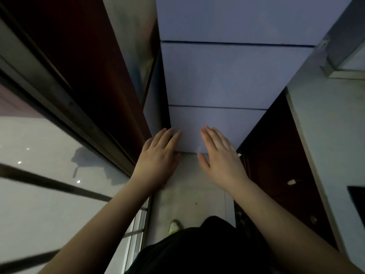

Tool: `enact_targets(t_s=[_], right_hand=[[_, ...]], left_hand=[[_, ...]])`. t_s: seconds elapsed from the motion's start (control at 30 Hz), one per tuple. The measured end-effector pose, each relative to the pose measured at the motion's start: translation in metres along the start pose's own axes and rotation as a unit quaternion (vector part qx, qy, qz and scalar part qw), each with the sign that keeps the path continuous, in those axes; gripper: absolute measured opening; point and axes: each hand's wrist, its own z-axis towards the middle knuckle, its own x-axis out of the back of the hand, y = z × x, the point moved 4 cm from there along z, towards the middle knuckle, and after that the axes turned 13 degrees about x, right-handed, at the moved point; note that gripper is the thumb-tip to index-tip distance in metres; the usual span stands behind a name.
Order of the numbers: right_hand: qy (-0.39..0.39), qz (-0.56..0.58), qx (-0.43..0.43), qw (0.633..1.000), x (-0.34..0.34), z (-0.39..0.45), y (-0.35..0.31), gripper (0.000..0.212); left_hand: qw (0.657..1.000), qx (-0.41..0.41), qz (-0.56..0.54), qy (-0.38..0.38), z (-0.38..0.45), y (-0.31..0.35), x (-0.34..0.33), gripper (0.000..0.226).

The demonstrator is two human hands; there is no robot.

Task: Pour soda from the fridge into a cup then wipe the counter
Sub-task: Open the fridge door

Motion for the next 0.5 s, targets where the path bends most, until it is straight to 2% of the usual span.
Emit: enact_targets(t_s=[0.2, 0.3, 0.5], right_hand=[[0.01, -0.028, 0.025, 0.999, 0.01, 0.081, 0.036, 0.063], [0.021, -0.041, 0.053, 0.998, 0.016, 0.124, 0.061, 0.063], [0.05, -0.025, 0.115, 0.992, 0.037, 0.213, 0.106, 0.063]], left_hand=[[1.0, 0.021, 0.01, 0.01, 0.085, -0.005, 0.007, 0.064], [0.998, 0.029, 0.009, 0.046, 0.131, -0.005, 0.015, 0.059], [0.992, 0.076, -0.015, 0.103, 0.219, -0.004, 0.039, 0.063]])
